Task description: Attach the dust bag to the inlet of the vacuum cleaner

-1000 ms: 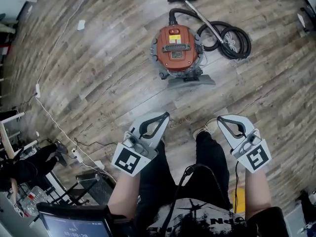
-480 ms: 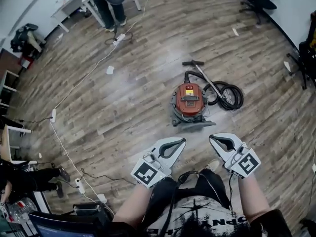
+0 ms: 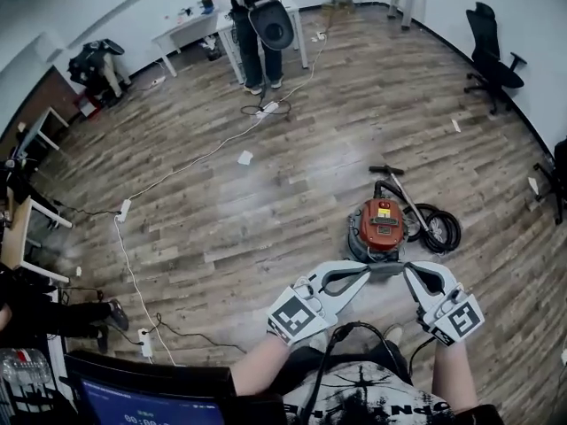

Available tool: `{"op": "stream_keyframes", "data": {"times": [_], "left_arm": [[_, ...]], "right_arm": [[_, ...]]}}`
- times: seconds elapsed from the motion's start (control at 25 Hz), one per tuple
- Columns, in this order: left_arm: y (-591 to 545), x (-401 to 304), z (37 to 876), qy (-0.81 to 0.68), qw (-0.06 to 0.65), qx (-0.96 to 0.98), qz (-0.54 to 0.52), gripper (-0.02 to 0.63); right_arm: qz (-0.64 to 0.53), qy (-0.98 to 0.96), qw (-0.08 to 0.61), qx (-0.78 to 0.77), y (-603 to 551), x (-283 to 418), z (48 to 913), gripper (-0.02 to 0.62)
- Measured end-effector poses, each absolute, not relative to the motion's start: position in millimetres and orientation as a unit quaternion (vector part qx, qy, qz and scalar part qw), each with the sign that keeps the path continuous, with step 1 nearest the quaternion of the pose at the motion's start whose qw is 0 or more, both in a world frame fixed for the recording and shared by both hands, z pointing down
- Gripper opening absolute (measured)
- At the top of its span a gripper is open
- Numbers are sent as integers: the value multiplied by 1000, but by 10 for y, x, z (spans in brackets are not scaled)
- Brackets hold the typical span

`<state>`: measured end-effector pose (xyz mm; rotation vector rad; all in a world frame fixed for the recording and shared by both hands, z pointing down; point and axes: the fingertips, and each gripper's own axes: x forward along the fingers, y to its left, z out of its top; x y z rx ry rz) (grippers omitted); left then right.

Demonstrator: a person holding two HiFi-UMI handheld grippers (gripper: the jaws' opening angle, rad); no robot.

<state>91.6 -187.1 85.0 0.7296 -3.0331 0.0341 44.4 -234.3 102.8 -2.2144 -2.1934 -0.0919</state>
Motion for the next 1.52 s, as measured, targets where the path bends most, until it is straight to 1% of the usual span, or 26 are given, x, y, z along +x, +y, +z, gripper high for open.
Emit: {"op": "stream_keyframes", "data": {"times": [0.12,0.28,0.52,0.72,0.96,1.12,1.24,1.36,1.52], "left_arm": [[-1833,997,806,-976,9,219,-1,2],[-1831,976,735,-981,-1,189,46,2],[-1880,882,723,-991,-6,129,21,2],[-2033,777,797,-992,18,117,48,2],[-2026,764,805,-995,18,91,41,2],[-2002,779,864,-995,29,87,44,2],[-1997,807,886,-995,33,87,39,2],[-1990,840,922,-995,46,88,24,2],[-1960,899,967,-994,52,92,36,2]], "right_arm": [[-44,-684,8,-728,-2285,563,944,6],[-54,-659,4,-751,-2238,489,859,5],[-63,-626,0,-777,-2292,295,914,5],[-76,-600,-7,-796,-2362,172,1014,6],[-83,-594,9,-800,-2406,120,1104,6],[-80,-588,-8,-805,-2378,128,1073,6],[-77,-589,0,-804,-2361,150,1062,6],[-77,-589,-12,-804,-2339,157,1046,6],[-77,-595,4,-800,-2339,210,1071,6]]}}
